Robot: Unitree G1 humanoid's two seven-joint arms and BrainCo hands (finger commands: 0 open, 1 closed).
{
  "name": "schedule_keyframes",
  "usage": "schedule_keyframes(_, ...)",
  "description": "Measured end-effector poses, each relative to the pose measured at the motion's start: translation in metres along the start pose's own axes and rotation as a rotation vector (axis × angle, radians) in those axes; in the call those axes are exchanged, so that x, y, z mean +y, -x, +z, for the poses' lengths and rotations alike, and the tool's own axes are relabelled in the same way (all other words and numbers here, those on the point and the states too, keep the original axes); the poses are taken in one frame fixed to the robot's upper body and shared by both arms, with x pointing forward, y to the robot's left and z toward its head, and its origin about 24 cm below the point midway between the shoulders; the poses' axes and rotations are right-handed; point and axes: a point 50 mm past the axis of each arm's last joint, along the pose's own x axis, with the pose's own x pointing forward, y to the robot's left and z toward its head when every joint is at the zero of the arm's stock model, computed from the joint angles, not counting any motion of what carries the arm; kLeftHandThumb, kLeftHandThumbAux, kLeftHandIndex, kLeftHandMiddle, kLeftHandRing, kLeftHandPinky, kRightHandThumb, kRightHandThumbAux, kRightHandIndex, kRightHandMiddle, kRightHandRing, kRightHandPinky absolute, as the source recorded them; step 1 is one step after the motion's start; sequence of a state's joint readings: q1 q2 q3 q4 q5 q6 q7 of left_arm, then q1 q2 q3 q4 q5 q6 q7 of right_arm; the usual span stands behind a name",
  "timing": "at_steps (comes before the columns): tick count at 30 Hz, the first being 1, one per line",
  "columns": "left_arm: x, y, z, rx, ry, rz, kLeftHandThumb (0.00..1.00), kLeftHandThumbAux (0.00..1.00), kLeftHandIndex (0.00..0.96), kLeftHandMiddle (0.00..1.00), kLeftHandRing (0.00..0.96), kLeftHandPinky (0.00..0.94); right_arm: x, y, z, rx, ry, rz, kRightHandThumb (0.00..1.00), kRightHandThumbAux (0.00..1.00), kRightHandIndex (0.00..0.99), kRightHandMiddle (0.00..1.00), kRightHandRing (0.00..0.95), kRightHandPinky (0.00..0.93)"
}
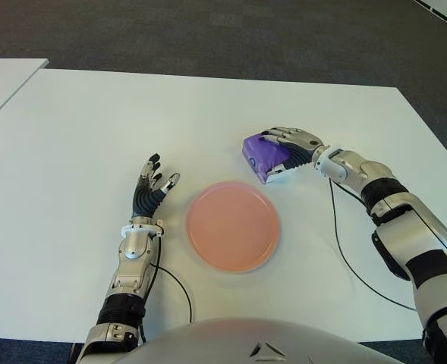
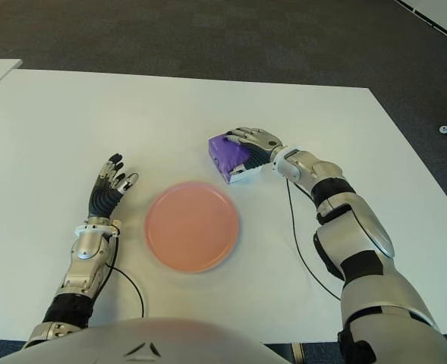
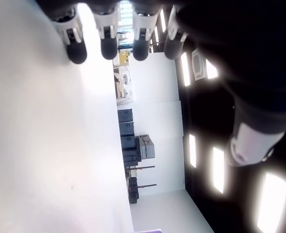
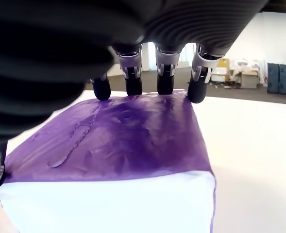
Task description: Put the tissue paper into the plate.
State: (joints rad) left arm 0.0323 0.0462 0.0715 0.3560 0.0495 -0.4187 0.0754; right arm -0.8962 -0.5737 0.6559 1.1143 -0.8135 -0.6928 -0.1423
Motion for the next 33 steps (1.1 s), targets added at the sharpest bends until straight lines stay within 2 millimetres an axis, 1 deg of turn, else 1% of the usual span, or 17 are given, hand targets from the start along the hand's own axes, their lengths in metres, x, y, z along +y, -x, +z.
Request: schedule_keyframes(33, 0.0006, 0.0011, -0.0007, 0.003, -0.002, 0.001, 0.0, 0.6, 0.0, 0.0, 0.0, 0.0, 0.0038, 0.0018, -0.0003, 0.003, -0.013, 0.002, 0.233, 0.452, 0.0, 0.032, 0.0, 0.0)
